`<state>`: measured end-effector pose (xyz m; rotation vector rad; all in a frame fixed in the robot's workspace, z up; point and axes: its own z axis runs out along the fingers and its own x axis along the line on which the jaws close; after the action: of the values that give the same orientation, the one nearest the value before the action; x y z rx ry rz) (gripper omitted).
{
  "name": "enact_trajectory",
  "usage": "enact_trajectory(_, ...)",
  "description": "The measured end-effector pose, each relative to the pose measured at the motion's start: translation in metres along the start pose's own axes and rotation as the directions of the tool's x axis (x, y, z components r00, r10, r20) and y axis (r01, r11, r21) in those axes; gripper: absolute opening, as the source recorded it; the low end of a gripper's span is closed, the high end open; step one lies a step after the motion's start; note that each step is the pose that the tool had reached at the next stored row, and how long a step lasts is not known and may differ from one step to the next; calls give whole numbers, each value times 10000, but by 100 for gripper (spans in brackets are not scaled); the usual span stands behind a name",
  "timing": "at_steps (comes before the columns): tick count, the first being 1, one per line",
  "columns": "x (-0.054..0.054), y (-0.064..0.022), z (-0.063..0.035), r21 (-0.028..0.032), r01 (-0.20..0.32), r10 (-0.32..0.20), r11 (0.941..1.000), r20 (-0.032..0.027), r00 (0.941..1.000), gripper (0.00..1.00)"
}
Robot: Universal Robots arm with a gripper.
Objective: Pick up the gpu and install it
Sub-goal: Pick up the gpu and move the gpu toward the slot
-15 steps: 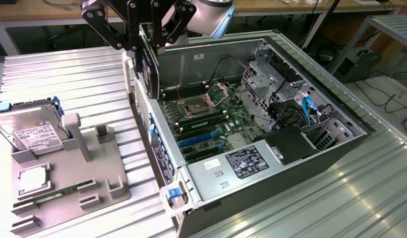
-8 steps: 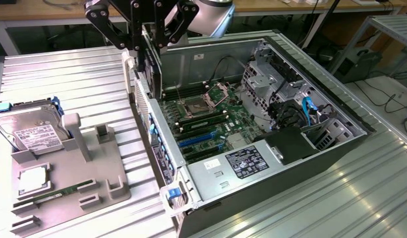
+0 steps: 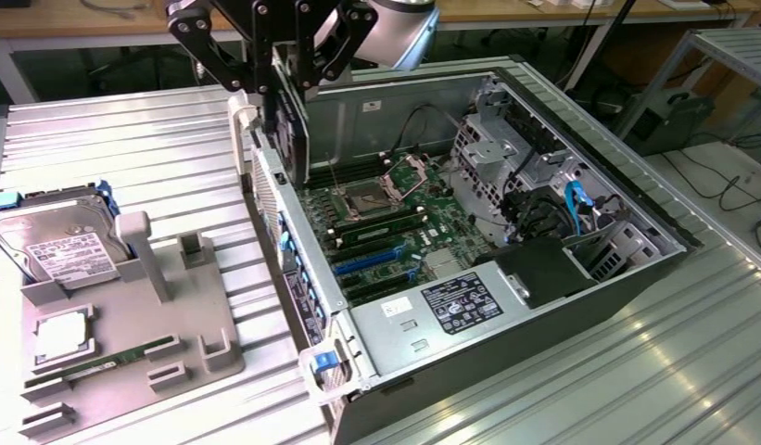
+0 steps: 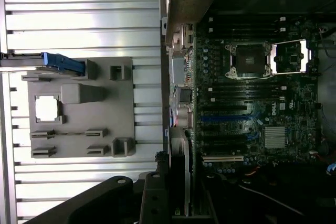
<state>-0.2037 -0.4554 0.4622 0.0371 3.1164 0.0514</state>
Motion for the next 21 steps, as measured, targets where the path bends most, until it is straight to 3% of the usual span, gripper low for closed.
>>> enact_trajectory(21, -174, 4, 5, 0, 1, -1, 10000, 0, 10000, 28)
